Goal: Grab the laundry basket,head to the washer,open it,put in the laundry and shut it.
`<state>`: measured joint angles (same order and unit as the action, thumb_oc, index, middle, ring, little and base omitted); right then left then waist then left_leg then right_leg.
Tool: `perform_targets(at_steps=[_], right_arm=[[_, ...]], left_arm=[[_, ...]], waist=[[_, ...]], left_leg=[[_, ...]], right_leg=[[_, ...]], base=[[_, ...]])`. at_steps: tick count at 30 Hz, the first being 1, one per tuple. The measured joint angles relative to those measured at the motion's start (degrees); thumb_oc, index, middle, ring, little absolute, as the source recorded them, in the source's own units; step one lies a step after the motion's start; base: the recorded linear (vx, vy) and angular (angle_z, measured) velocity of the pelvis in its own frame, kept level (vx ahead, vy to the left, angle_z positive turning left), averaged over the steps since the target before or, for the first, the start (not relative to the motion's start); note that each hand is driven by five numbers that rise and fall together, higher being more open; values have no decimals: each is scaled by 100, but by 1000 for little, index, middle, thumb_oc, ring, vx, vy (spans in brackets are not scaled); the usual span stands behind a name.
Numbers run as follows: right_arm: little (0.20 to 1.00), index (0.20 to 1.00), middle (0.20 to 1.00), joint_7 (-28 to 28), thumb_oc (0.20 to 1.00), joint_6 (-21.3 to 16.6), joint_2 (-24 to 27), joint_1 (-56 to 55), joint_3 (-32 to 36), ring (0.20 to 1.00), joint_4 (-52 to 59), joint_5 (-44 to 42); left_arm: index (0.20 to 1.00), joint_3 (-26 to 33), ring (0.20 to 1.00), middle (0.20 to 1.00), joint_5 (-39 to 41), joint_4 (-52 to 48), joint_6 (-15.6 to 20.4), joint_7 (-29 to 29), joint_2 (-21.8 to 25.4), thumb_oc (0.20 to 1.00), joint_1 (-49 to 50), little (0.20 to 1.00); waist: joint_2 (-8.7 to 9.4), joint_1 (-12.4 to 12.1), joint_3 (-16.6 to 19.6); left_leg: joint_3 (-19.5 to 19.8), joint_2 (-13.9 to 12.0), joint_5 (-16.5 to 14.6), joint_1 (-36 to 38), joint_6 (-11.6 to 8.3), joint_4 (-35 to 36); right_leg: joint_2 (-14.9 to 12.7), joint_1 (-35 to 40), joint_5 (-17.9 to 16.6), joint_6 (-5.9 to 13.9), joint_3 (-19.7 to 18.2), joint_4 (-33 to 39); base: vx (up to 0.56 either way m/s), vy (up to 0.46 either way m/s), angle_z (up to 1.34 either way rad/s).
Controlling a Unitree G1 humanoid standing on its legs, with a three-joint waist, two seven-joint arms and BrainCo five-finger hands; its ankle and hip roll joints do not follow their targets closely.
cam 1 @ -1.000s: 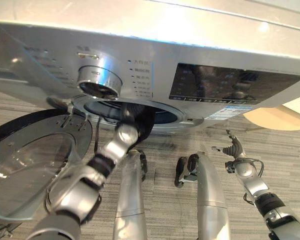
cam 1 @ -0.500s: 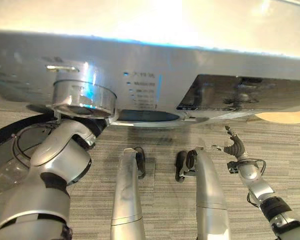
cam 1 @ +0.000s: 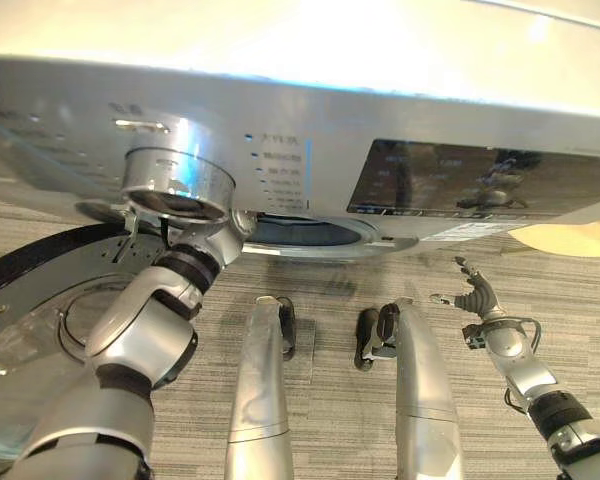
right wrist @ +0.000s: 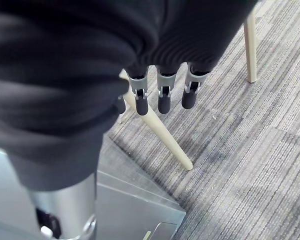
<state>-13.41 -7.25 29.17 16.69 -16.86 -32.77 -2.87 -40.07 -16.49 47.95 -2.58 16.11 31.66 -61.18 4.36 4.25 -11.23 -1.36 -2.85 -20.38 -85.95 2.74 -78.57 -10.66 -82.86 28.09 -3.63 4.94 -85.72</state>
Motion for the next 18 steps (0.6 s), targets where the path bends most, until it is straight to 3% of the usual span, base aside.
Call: perform_targets(at_steps=[7, 10, 13, 18], right_arm=[[1000, 1000, 1000, -24, 1000, 125, -138, 101, 35, 1000, -150, 10], [1000, 1000, 1000, -51, 1000, 263, -295, 40, 94, 1000, -191, 28], [1000, 1000, 1000, -59, 1000, 366, -442, -73, 146, 1000, -218, 65], [1000, 1000, 1000, -76, 1000, 391, -582, -144, 339, 1000, -424, 102]], left_arm=[[1000, 736, 1000, 1000, 827, -867, 108, 342, -9, 1000, 433, 1000], [1000, 1144, 1000, 1000, 1195, -1314, 198, 406, -188, 1000, 1226, 1000], [1000, 1540, 1000, 1000, 1430, -1767, 266, 374, -449, 1000, 2507, 1000], [1000, 1681, 1000, 1000, 1535, -1818, 287, 222, -541, 1000, 3431, 1000]], waist=[[0, 6, 1], [-3, 2, 2], [-7, -124, 3], [-6, -314, 4]], left_leg=[[34, 33, 70, 32, -58, 220], [42, 44, 134, 300, -111, 521], [45, 68, 314, 863, -212, 1175], [129, 176, 637, 1790, -267, 2269]], right_leg=[[-30, 40, -9, 12, 61, 183], [-30, 314, -54, 86, 120, 467], [-30, 865, -195, 95, 223, 1091], [-32, 1816, -409, 135, 438, 2092]], base=[[-19, -2, 3], [-62, 12, 5], [-59, -5, 6], [-30, 0, 16]])
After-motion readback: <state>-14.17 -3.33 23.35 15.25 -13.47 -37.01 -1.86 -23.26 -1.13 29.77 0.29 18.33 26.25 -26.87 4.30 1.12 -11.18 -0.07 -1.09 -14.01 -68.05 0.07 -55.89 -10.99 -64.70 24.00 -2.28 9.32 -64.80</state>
